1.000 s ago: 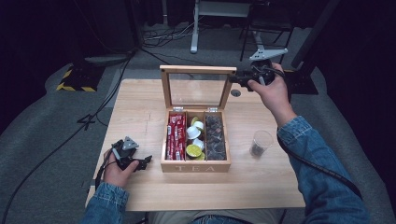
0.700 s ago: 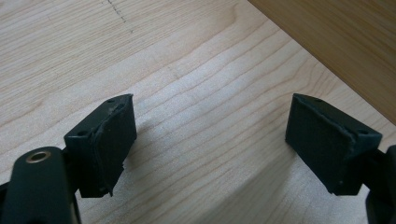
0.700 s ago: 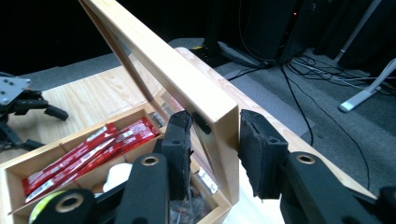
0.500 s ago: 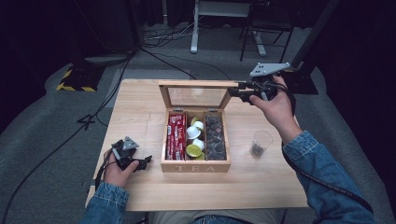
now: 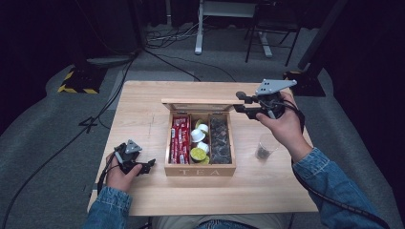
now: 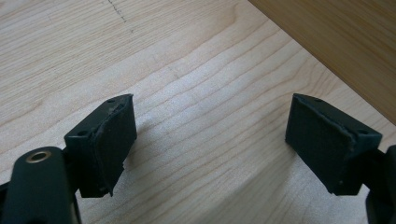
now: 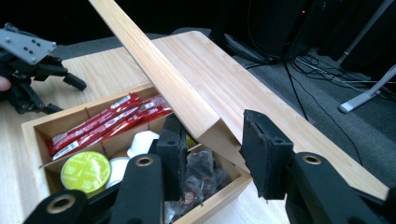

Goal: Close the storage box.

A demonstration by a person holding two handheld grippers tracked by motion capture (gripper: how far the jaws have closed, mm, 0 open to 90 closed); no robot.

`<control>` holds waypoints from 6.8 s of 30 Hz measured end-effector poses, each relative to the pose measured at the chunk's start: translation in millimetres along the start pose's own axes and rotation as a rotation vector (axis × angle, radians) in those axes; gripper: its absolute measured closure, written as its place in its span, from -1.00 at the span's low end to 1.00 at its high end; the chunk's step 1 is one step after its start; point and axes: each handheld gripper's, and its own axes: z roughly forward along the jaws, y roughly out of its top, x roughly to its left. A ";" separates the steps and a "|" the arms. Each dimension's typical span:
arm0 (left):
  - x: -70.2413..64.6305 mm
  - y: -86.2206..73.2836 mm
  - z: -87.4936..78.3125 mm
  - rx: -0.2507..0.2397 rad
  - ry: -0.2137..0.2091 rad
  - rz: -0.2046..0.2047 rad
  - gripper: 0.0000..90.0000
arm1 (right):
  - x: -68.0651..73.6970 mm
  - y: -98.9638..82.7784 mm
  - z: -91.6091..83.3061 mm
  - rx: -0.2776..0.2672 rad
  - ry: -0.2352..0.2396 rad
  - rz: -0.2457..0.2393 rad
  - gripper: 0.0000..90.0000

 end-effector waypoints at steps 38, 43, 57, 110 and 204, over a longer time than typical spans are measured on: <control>0.0 -0.1 0.1 -0.002 0.000 -0.001 -0.63 | 55.6 -72.3 4.5 0.036 0.039 0.017 -0.05; -0.1 -0.1 0.2 -0.001 -0.001 -0.002 -0.63 | 63.3 -81.8 6.8 0.052 0.028 -0.005 -0.07; 0.0 -0.1 0.1 -0.001 0.000 0.000 -0.63 | 78.4 -108.1 14.2 0.078 0.033 -0.011 -0.13; -0.1 -0.1 0.0 0.000 0.000 0.000 -0.63 | 85.7 -128.1 24.0 0.131 0.083 0.044 -0.62; 3.4 -4.3 -3.7 0.003 -0.007 -0.001 -0.67 | -38.8 -280.3 -38.2 0.224 -0.262 0.368 -0.72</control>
